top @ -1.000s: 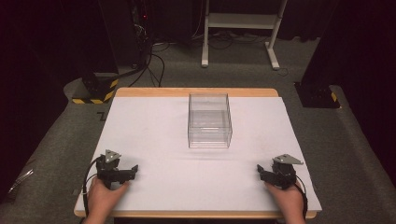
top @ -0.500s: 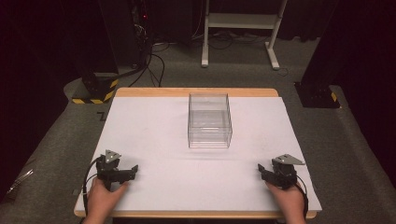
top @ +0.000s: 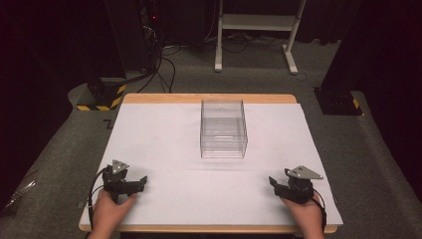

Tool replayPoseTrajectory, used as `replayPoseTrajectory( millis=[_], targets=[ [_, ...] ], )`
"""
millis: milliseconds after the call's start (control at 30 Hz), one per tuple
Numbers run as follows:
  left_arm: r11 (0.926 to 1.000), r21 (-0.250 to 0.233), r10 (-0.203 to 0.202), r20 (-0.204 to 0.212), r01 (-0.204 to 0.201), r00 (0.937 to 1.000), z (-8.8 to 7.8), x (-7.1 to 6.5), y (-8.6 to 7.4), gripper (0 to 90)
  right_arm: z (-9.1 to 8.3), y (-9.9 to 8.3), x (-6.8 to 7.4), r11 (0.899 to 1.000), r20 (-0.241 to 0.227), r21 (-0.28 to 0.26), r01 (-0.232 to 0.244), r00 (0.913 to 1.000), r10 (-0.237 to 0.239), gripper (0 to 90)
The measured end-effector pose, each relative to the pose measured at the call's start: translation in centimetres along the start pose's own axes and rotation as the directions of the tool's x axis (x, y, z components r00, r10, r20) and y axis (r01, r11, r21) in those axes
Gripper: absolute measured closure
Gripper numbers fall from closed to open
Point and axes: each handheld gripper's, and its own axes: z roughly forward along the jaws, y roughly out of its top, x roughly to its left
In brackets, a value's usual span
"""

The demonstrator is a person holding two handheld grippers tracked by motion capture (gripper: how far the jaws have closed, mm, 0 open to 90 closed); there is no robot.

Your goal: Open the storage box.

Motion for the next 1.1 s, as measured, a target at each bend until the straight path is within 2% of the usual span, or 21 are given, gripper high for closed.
replayPoseTrajectory(
  millis=[67, 200, 333, 367, 567, 800, 1100],
  targets=[
    [1.0000, 0.000, 0.000, 0.000, 0.000, 1.0000, 0.0, 0.0, 0.0, 0.6, 0.1, 0.2, 0.2, 1.000, 0.005, -0.003, 0.025, 0.9997, -0.025, 25.3],
    [1.0000, -0.001, 0.001, 0.000, -0.001, 1.0000, 0.0, 0.0, 0.0, 0.6, 0.3, 0.3, 0.6, 1.000, 0.005, -0.001, 0.022, 0.9997, -0.022, 22.3],
    [1.0000, -0.001, 0.001, 0.000, -0.001, 1.0000, 0.0, 0.0, 0.0, 0.5, 0.8, 0.6, 1.4, 0.999, 0.003, 0.009, 0.032, 0.9995, -0.032, 15.1],
    [1.0000, 0.000, 0.000, 0.000, 0.000, 1.0000, 0.0, 0.0, 0.0, 0.5, 1.0, 0.8, 1.7, 1.000, -0.007, 0.022, 0.018, 0.9998, -0.018, 13.7],
    [1.0000, 0.000, 0.000, 0.000, 0.000, 1.0000, 0.0, 0.0, 0.0, 0.6, 1.5, 1.4, 3.0, 0.999, -0.028, 0.015, 0.042, 0.9987, -0.042, 12.2],
    [1.0000, 0.001, 0.000, 0.001, 0.000, 1.0000, 0.0, 0.0, 0.0, 0.5, 1.8, 2.3, 3.8, 0.997, -0.045, 0.024, 0.070, 0.9966, -0.069, 11.8],
    [1.0000, 0.002, 0.005, 0.000, -0.005, 1.0000, 0.0, 0.0, 0.0, 0.5, 2.4, 4.1, 4.9, 0.997, -0.073, -0.013, 0.080, 0.9941, -0.081, 13.2]
  ],
)
